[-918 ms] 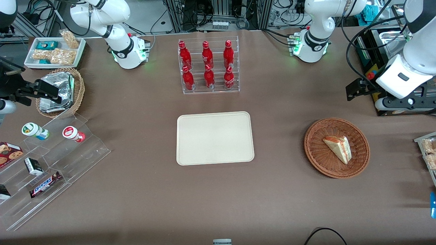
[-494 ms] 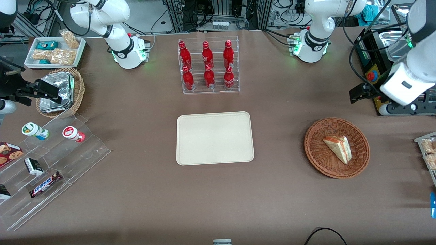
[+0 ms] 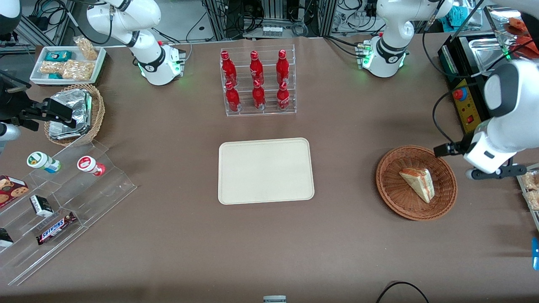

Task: Place sandwich from basket to tray
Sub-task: 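Move the left gripper over the sandwich in the wicker basket, then lower the left gripper and close it on the wrapped sandwich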

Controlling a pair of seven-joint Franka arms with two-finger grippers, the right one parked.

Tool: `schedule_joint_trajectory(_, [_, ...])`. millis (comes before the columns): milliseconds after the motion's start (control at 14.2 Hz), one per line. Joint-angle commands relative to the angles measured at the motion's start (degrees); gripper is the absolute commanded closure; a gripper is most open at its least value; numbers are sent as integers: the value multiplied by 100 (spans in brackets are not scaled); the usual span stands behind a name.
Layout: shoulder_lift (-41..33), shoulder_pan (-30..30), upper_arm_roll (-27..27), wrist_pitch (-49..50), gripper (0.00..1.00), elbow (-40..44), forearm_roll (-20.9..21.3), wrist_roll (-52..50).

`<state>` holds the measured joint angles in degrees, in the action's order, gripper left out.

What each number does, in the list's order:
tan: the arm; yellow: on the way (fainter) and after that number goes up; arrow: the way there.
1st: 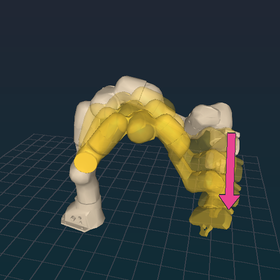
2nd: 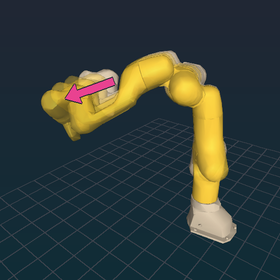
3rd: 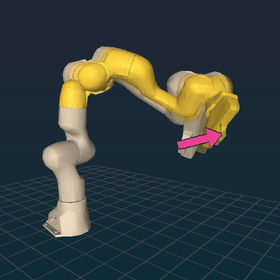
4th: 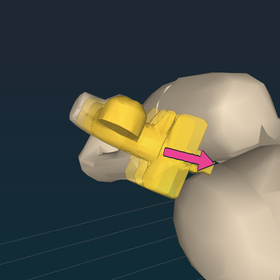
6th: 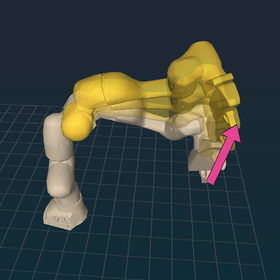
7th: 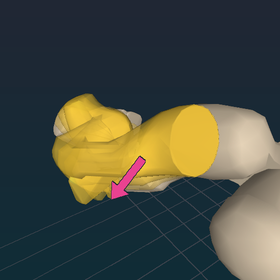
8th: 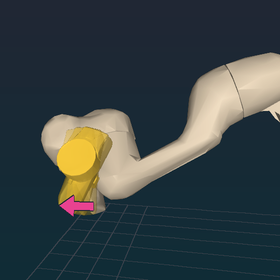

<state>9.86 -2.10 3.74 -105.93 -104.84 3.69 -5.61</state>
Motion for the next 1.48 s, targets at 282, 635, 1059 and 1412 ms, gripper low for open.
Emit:
schedule_joint_trajectory(282, [-46, -53, 311, -2027, 0, -1398, -220, -1500])
schedule_joint_trajectory(635, [437, -106, 302, -2976, 0, -1556, -220, -3533])
schedule_joint_trajectory(1059, [622, -150, 250, -3118, 0, -1574, -562, -3684])
schedule_joint_trajectory(1412, [833, -150, 250, -3092, 40, -1575, -580, -3728])
